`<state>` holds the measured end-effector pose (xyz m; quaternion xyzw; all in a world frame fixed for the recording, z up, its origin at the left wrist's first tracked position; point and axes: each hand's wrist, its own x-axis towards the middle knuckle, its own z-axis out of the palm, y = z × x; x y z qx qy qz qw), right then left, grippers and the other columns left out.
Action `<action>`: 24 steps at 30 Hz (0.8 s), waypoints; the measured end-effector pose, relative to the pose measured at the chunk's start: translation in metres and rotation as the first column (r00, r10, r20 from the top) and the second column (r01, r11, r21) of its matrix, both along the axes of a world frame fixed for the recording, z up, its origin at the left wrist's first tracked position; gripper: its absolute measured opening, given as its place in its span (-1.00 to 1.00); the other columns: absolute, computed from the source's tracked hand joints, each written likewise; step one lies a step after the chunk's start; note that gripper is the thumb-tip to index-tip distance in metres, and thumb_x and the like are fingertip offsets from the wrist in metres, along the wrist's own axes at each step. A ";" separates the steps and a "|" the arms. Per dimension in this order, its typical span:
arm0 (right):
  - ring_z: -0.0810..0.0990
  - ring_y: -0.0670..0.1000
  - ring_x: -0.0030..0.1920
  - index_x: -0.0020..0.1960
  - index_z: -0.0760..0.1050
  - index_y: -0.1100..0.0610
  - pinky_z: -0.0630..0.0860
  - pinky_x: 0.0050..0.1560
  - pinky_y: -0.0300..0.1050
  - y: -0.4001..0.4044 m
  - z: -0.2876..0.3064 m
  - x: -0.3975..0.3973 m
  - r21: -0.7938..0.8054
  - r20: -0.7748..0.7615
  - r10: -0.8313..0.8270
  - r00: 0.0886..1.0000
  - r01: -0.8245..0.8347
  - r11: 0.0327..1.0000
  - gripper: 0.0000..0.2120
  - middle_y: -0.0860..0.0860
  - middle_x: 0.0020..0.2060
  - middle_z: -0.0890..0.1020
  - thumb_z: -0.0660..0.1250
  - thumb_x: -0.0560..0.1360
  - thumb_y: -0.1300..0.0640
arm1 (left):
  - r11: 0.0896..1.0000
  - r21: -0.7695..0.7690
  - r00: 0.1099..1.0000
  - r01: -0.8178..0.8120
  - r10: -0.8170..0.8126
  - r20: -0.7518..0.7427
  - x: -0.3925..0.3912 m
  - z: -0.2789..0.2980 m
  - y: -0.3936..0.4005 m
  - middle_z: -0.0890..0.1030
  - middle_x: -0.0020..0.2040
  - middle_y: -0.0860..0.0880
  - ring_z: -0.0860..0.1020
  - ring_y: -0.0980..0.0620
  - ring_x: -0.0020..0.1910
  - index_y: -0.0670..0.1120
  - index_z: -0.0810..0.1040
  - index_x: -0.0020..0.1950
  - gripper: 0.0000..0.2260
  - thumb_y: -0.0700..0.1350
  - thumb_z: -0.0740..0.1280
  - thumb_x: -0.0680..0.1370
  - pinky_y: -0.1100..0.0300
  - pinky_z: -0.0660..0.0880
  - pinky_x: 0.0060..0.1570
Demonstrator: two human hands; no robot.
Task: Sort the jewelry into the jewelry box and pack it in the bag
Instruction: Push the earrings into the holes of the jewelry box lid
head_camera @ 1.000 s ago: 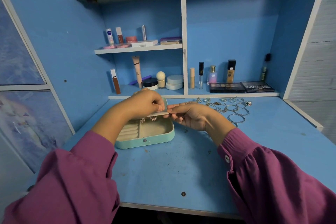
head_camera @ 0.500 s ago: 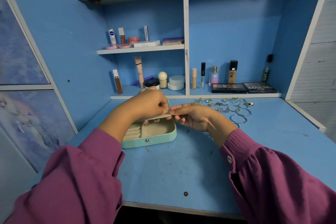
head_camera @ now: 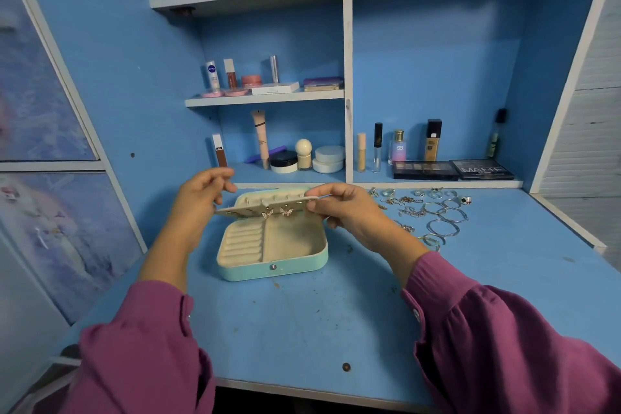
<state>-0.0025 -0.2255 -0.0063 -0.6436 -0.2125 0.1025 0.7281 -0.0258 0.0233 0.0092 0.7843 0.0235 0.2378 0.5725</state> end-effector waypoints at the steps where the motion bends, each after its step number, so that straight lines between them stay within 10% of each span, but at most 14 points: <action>1: 0.50 -0.11 -0.41 -0.08 0.60 0.14 0.37 -0.45 -0.34 0.002 -0.001 -0.002 -0.015 0.043 -0.020 0.999 0.021 1.000 -0.86 -0.01 -0.35 0.67 0.39 0.45 0.35 | 0.998 -0.053 1.000 -0.021 0.020 -0.020 0.001 -0.008 0.002 0.59 -0.16 0.00 0.36 0.11 -0.33 -0.04 0.57 0.07 -0.72 -0.28 0.10 0.62 0.33 0.28 -0.39; 8: 0.51 -0.20 -0.45 -0.08 0.58 0.16 0.38 -0.43 -0.40 0.009 -0.004 -0.006 0.002 0.179 -0.111 0.977 0.113 0.994 -0.87 -0.05 -0.43 0.63 0.35 0.48 0.36 | 0.996 -0.093 0.992 -0.007 -0.005 -0.127 -0.004 -0.031 0.014 0.64 -0.36 0.08 0.48 0.11 -0.35 -0.08 0.61 -0.09 -0.60 -0.53 0.18 0.41 0.37 0.41 -0.43; 24: 0.48 -0.21 -0.45 -0.05 0.58 0.11 0.43 -0.31 -0.39 0.002 -0.003 0.004 -0.102 0.246 -0.287 0.926 0.320 0.942 -0.93 -0.02 -0.35 0.63 0.38 0.50 0.24 | 0.993 -0.121 1.000 -0.011 0.012 0.002 -0.004 -0.035 0.000 0.65 -0.18 0.06 0.62 0.24 -0.28 -0.08 0.59 -0.06 -0.79 -0.38 0.40 0.44 0.36 0.55 -0.25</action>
